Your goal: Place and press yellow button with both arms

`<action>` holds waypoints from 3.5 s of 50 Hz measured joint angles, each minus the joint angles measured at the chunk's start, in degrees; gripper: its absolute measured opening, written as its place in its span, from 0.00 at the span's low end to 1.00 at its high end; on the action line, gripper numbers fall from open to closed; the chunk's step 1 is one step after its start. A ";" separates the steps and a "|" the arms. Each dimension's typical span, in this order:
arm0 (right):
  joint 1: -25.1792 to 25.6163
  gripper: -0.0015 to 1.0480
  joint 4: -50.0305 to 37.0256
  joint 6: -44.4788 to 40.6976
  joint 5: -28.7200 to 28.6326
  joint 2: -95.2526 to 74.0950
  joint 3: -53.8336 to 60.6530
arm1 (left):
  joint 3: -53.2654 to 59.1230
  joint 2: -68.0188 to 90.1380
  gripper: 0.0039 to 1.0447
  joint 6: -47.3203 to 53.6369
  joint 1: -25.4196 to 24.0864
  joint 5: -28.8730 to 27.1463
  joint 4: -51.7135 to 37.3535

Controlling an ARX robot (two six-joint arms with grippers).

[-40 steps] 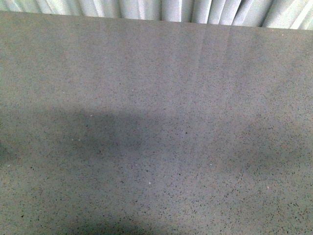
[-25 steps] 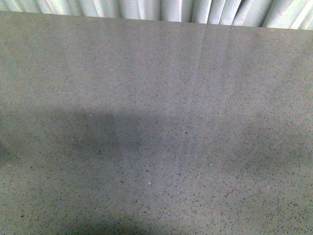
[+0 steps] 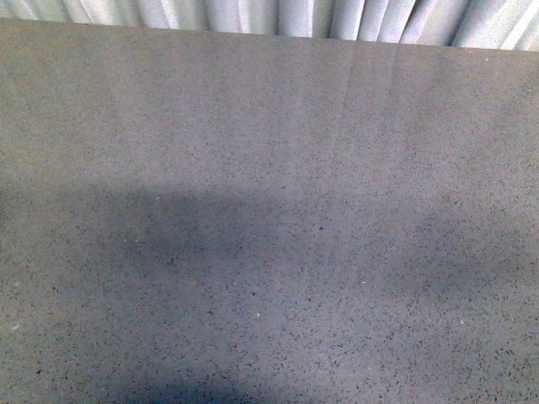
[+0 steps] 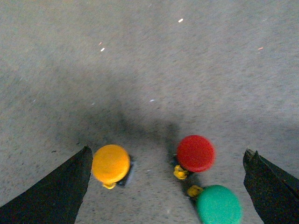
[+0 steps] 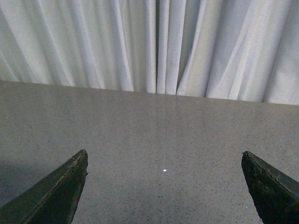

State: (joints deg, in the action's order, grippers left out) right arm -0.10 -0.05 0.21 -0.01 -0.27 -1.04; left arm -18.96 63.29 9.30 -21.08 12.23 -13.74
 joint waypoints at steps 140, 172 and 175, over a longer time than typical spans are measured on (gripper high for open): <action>0.00 0.91 0.00 -0.02 0.00 0.00 0.00 | -12.13 36.59 0.33 -15.96 54.77 -17.99 -19.91; 0.00 0.91 0.00 -0.02 0.00 0.00 0.00 | -10.78 39.04 0.73 -17.62 54.88 -17.99 -22.03; 0.00 0.91 0.00 0.00 0.00 0.00 0.00 | -10.51 36.52 0.80 -17.81 53.96 -17.64 -20.96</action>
State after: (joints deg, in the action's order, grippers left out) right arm -0.10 -0.05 0.21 -0.01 -0.27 -1.04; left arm -29.47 99.81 -8.51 32.88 -5.41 -34.70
